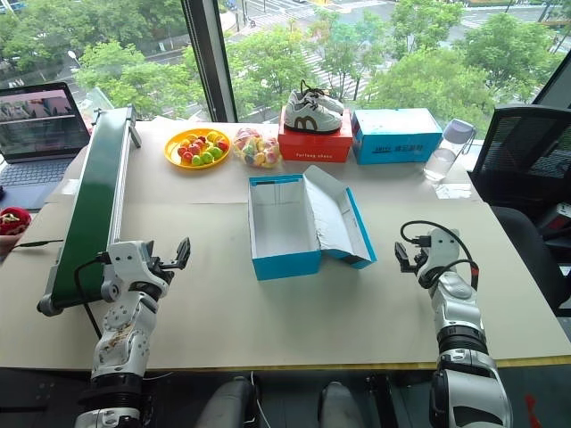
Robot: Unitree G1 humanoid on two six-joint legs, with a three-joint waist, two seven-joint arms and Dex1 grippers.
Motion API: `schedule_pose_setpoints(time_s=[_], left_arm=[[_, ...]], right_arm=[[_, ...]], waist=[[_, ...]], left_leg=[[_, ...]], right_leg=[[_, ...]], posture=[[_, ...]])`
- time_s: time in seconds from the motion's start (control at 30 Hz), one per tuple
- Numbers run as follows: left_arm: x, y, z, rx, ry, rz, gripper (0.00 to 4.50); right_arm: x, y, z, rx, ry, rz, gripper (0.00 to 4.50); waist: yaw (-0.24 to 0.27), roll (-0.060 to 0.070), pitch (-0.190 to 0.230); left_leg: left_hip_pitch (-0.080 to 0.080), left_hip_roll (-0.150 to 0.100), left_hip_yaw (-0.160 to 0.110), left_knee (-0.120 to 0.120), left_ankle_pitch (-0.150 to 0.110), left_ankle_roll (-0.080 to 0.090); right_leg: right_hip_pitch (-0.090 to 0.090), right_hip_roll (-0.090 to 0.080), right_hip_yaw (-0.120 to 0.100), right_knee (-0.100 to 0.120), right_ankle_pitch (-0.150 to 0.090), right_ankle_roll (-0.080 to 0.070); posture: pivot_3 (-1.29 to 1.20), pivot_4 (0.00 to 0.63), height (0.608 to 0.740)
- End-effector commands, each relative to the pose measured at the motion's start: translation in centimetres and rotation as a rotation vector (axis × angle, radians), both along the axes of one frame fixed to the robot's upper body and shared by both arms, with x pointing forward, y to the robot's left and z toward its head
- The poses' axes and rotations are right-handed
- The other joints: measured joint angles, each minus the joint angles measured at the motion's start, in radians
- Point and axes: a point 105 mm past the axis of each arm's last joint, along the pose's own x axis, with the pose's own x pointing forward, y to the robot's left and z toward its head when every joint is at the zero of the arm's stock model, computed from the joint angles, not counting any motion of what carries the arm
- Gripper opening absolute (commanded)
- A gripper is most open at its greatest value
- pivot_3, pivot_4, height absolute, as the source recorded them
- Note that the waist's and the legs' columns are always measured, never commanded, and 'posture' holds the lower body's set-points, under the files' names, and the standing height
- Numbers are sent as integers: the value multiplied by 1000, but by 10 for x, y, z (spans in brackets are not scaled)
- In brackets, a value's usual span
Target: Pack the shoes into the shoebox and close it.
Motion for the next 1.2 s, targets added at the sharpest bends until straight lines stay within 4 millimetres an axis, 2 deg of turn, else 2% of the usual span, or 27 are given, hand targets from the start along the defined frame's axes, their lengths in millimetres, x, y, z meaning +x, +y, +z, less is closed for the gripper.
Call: schedule_pose_setpoints(time_s=[0.03,0.13,0.17,0.3,0.37,0.43,0.5,0.57,0.6,0.67,0.73,0.8,0.9,0.97,1.2], left_arm=[[-1,-3,15,59,-49,-21,4500],[-3,-8,24,81,-89,-43,4500],[-4,-9,30,92,-111,-49,4500],[-7,-11,52,205,-177,-80,4500],[-9,6,65,186,-202,-29,4500],[-11,35,72,132,-198,65,4500],[-13,55,75,106,-186,128,4500],[-16,85,75,71,-139,225,4500],[-18,99,71,50,-80,260,4500],[-25,124,76,-19,-48,316,4500],[-30,135,82,-3,-33,325,4500],[-33,140,81,19,5,322,4500],[-37,146,73,31,92,318,4500],[-39,145,66,27,147,313,4500],[-43,142,53,9,209,307,4500]], right_arm=[[2,-4,15,4,-69,-18,4443],[6,-3,39,46,-182,-34,4443],[9,3,53,92,-240,-10,4443],[15,43,115,215,-404,193,4443],[11,72,150,262,-451,351,4443],[2,100,176,292,-472,509,4443],[-7,120,192,314,-473,622,4443],[-23,156,207,310,-451,819,4443],[-34,178,208,283,-412,940,4443],[-62,225,197,180,-301,1209,4443],[-80,249,181,89,-219,1353,4443],[-89,260,166,-7,-172,1423,4443],[-91,272,141,-141,-138,1464,4443],[-90,275,136,-119,-134,1463,4443],[-86,278,118,-153,-117,1425,4443]], waist=[[0,0,0],[0,0,0],[0,0,0],[-4,0,0],[-5,0,0],[-5,0,0],[-4,0,0],[-1,0,0],[-1,0,0],[-1,0,0],[-4,-1,0],[0,-3,-1],[8,-5,-1],[9,-5,-2],[9,-8,-2]], left_leg=[[0,0,0,0,0,0],[0,0,0,0,0,0],[0,0,0,0,0,0],[0,1,0,0,0,0],[0,1,0,0,0,0],[0,2,1,0,0,0],[0,3,1,0,0,0],[-1,4,1,0,0,0],[-1,4,1,-1,0,0],[-1,4,2,-1,0,0],[-3,6,3,-1,0,0],[-4,6,3,-1,0,0],[-4,6,3,0,-1,-1],[-4,6,4,0,-4,-8],[-5,9,7,-1,-4,-9]], right_leg=[[0,0,0,0,0,0],[0,0,0,0,0,0],[0,0,0,0,0,0],[-1,0,1,1,0,0],[-1,0,1,1,0,0],[-2,0,1,2,0,-1],[-4,1,1,3,0,-1],[-4,2,-1,3,-1,-3],[-4,2,-1,3,-1,-3],[-5,2,-1,3,-1,-3],[-10,2,-1,5,-2,-4],[-11,2,-1,6,-2,-5],[-12,2,-2,5,-2,-5],[-13,1,-3,4,-2,-6],[-13,3,-3,5,-1,-7]], posture=[[0,150,735],[0,150,735],[0,150,735],[0,150,735],[0,150,735],[0,150,735],[0,150,735],[0,150,735],[0,150,735],[0,150,735],[0,150,735],[0,150,735],[0,150,735],[0,150,735],[0,150,735]])
